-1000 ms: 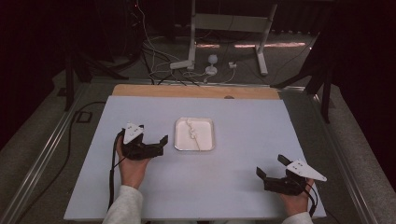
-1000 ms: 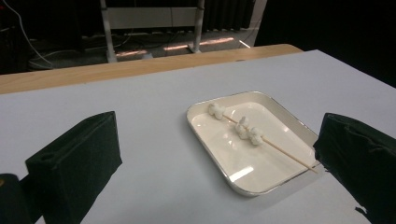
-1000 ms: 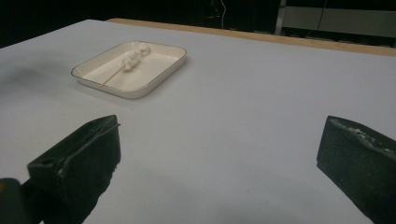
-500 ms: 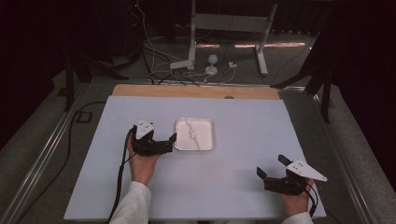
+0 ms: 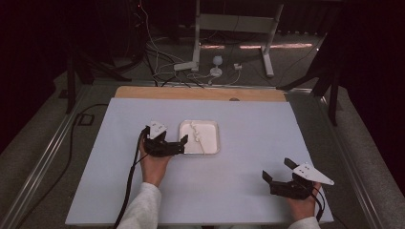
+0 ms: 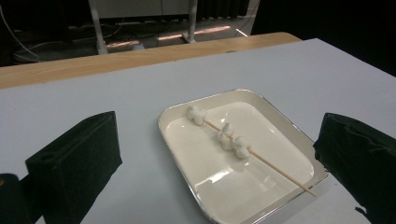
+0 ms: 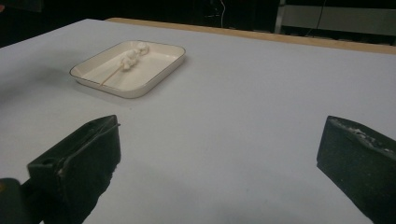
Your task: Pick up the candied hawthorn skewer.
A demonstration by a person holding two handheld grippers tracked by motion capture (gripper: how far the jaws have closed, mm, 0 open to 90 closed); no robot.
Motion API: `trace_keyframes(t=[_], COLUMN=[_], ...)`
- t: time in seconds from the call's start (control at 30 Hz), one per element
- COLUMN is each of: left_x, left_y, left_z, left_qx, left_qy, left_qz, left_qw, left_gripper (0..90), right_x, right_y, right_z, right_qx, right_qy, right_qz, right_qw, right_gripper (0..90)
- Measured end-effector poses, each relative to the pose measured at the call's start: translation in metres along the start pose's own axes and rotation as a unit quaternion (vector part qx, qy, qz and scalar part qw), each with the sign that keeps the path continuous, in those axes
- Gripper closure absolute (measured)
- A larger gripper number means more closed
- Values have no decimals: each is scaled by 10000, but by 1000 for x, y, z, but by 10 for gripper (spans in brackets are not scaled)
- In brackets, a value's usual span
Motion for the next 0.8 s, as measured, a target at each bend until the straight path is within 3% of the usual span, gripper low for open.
trace_keyframes(t=[0.8], left_x=[-19], left_y=[-12], left_z=[37], left_qx=[346], left_qy=[-24], left_qz=[-56], left_qw=[9994], left_gripper=[7], right_x=[-1], right_y=[0], right_z=[0], right_qx=[7], right_qy=[1], right_qz=[18], right_qw=[10000], right_gripper=[0])
Point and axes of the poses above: each handheld gripper's, and its own axes: z roughly forward along the jaws, y roughly out of its top, x roughly to its left, the point moved 8 cm from there along z, roughly forward along the jaws, and after that the axes turned 2 degrees about x, right-handed, at the moved point
